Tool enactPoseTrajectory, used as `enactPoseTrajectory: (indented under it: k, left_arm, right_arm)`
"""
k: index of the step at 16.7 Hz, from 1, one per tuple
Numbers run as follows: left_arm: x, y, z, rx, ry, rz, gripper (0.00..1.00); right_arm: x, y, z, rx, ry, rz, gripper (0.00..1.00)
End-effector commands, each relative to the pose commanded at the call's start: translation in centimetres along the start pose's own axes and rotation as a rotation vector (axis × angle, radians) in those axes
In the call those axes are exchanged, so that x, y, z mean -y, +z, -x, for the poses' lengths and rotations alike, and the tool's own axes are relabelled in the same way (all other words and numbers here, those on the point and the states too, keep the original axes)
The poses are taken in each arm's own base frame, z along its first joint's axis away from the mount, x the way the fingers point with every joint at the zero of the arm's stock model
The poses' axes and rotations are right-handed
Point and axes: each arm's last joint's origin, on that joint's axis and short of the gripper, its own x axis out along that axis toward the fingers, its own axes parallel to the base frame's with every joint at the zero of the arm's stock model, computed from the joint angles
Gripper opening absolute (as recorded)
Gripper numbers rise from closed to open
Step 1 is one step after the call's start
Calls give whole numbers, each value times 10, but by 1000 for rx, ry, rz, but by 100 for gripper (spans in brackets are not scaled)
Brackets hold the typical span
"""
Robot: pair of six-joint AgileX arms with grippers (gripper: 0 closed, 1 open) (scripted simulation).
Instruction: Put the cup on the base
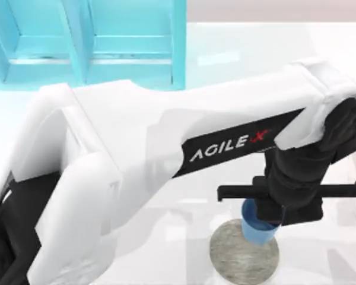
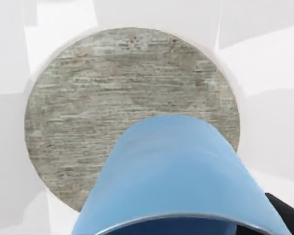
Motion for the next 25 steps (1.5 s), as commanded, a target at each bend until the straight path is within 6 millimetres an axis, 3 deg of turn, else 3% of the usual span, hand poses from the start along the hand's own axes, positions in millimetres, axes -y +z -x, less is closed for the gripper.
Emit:
enactPoseTrajectory:
  k: [4, 9, 22, 25]
  left_arm:
    - [-6, -3, -40, -7, 25, -5, 0]
    - [-8, -3, -45, -5, 29, -2, 0]
    - [-8, -3, -45, -5, 29, -2, 98]
    - [-8, -3, -45, -5, 29, -2, 100]
  right_arm:
    - [0, 0, 0, 0, 0, 0, 100]
    - [0, 0, 0, 0, 0, 0, 100]
    - [0, 0, 0, 0, 0, 0, 100]
    - [0, 0, 0, 0, 0, 0, 100]
